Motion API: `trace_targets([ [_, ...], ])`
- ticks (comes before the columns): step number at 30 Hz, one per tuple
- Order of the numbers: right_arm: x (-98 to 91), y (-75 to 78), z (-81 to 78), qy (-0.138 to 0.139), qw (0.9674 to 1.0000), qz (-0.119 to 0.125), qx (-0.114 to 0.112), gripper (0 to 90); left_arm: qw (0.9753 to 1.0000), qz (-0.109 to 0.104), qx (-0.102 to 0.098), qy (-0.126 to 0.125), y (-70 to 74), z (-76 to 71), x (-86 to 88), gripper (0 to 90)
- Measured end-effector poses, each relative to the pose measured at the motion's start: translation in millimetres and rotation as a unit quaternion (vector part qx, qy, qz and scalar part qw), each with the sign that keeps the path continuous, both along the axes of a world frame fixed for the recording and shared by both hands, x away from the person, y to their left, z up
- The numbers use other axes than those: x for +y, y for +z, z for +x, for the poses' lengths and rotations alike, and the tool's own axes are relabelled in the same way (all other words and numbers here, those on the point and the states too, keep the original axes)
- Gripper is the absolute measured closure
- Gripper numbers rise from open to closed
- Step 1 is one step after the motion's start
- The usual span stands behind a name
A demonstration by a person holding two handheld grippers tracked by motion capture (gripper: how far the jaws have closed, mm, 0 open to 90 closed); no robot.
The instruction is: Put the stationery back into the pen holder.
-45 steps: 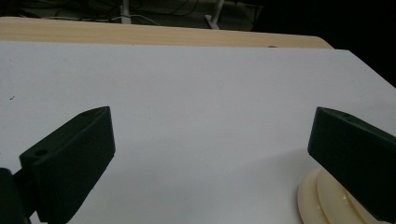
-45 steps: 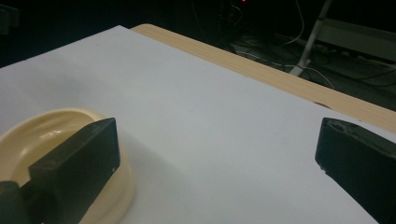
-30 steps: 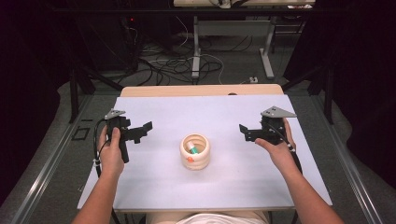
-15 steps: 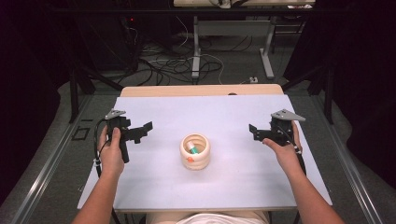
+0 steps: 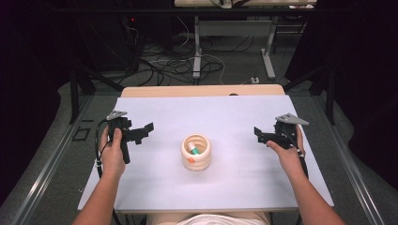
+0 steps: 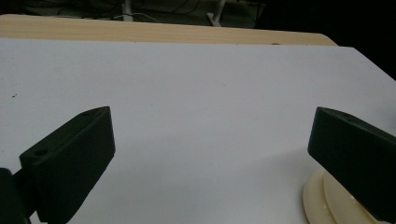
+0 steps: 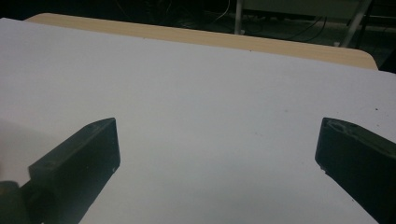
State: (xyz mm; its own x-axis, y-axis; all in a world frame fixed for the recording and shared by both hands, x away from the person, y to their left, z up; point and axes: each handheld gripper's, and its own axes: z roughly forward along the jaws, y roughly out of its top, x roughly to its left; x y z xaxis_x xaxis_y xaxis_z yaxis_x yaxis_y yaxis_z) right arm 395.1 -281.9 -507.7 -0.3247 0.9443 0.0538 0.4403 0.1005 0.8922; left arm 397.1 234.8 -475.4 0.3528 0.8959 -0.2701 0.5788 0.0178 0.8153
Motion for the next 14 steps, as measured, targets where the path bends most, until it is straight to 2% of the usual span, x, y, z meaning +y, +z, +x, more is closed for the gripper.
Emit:
trace_targets([
  [8,-4.2,-8.7,1.5,-0.012,0.9998,0.01,0.013,0.0,1.0,0.0,-0.001,0.0,-0.6,0.7,-0.2,0.6],
  [14,-5.6,-9.9,2.0,-0.018,0.9997,0.011,0.014,0.0,1.0,0.0,-0.001,0.002,-0.9,0.8,-0.1,0.6],
])
